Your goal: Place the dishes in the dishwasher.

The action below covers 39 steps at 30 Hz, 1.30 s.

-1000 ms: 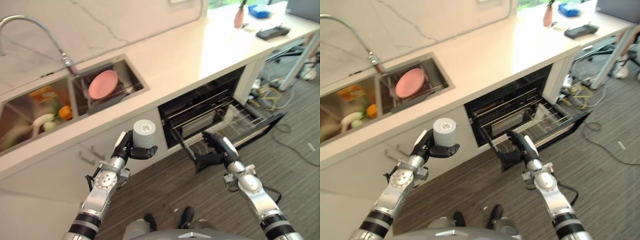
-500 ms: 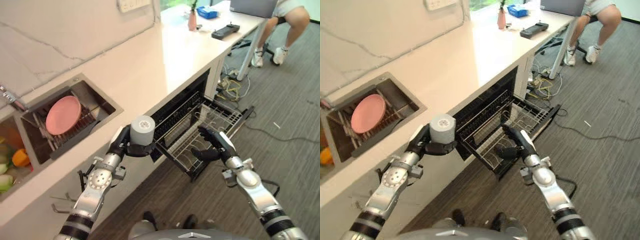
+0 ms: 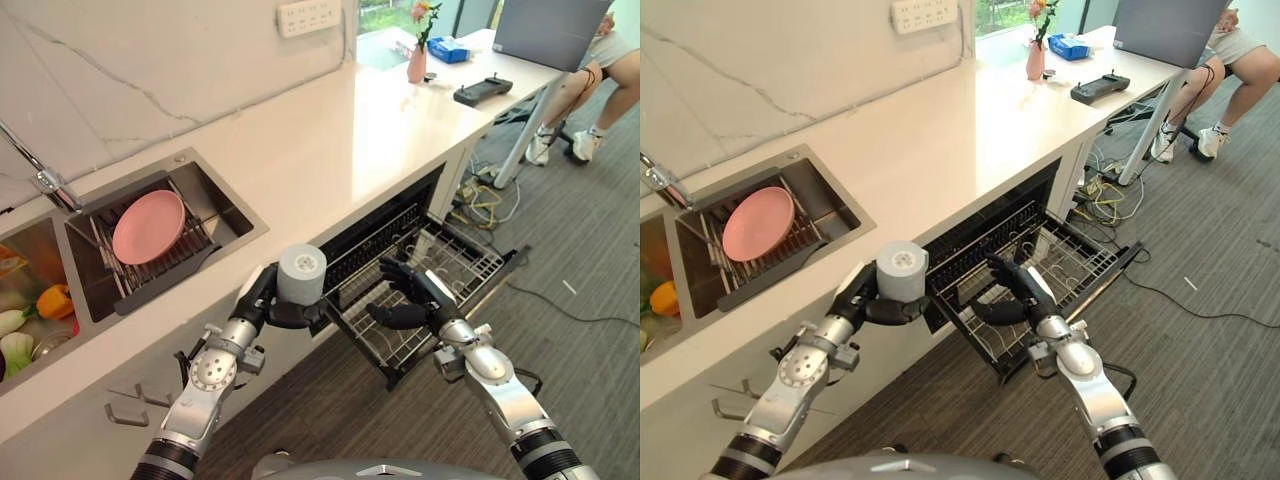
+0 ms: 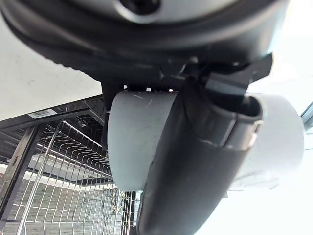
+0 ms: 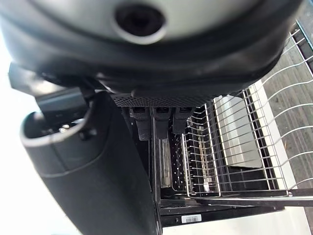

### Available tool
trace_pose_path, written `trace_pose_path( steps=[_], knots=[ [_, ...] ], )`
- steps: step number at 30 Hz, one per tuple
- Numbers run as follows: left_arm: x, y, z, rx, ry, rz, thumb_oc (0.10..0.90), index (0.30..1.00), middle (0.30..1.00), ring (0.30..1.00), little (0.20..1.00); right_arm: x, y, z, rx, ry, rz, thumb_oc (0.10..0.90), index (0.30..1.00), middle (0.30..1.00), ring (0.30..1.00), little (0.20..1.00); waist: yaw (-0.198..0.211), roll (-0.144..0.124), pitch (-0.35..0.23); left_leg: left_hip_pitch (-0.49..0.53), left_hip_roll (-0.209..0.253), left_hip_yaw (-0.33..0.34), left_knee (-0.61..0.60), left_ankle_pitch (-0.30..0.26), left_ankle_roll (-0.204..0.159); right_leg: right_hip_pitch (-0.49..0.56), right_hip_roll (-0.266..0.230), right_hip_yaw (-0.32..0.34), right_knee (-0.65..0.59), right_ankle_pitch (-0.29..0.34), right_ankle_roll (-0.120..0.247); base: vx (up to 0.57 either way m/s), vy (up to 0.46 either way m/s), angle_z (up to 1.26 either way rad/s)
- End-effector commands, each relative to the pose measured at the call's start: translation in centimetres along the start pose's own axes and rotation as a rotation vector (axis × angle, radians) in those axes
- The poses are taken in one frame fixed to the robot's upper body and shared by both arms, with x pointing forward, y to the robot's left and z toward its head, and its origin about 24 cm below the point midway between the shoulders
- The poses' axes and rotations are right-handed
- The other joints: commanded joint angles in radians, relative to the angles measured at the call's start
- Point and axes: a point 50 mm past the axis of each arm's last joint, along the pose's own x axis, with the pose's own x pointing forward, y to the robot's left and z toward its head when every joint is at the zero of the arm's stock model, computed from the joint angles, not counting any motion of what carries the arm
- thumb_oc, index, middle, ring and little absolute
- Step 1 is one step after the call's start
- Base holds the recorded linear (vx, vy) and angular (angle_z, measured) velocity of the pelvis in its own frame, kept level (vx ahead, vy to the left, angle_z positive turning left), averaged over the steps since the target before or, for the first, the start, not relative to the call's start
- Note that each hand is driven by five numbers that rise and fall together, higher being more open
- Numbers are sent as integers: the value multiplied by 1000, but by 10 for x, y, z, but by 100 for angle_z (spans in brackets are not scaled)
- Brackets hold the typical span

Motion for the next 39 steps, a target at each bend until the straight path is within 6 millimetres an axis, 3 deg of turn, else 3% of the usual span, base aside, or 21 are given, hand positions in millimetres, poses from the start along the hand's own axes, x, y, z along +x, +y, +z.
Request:
trace_pose_path(
  steps=[1, 5, 11, 17, 23, 28, 39],
  knots=[
    [21, 41, 53, 90, -243, 136, 400, 300, 300, 300, 300, 6, -2, 58, 122, -330, -9, 800, 900, 900, 900, 900, 14, -14, -86, -5, 27, 42, -25, 37, -49, 65, -83, -42, -73, 14, 138, -16, -33, 12],
    [25, 36, 55, 75, -255, 121, 400, 300, 300, 300, 300, 6, 4, 64, 225, -372, 25, 800, 900, 900, 900, 900, 5, -7, -90, 2, 30, 48, -24, 41, -52, 71, -79, -38, -73, 13, 135, -3, -13, 10],
    [44, 15, 70, 2, -307, 86, 400, 300, 300, 300, 300, 3, 29, 89, 527, -496, 191, 800, 900, 900, 900, 900, -25, 0, -100, 19, 28, 72, -26, 35, -53, 72, -79, -22, -73, 18, 131, 0, 0, 0],
    [63, 2, 80, 28, -321, 122, 400, 300, 300, 300, 300, 5, 37, 106, 659, -557, 221, 800, 900, 900, 900, 900, -51, 2, -105, 24, 26, 93, -26, 28, -52, 62, -83, -8, -73, 25, 130, 6, -5, -6],
    [78, -5, 89, 129, -335, 194, 400, 300, 300, 300, 300, 13, 38, 124, 613, -600, 168, 800, 900, 900, 900, 900, -57, 4, -109, 27, 23, 104, -30, 25, -50, 51, -86, -1, -73, 34, 133, 9, -3, -10],
    [86, -25, 100, 201, -382, 209, 400, 300, 300, 300, 300, 26, 55, 142, 591, -615, 169, 800, 900, 900, 900, 900, -49, 3, -111, 28, 23, 108, -28, 23, -47, 43, -89, 1, -73, 44, 135, -2, 11, -8],
    [90, -44, 106, 287, -421, 152, 400, 300, 300, 300, 300, 44, 71, 127, 589, -476, 174, 800, 900, 900, 900, 900, -27, -4, -116, 25, 23, 101, -30, 35, -47, 42, -85, -1, -73, 49, 135, 2, 5, 1]
  ],
)
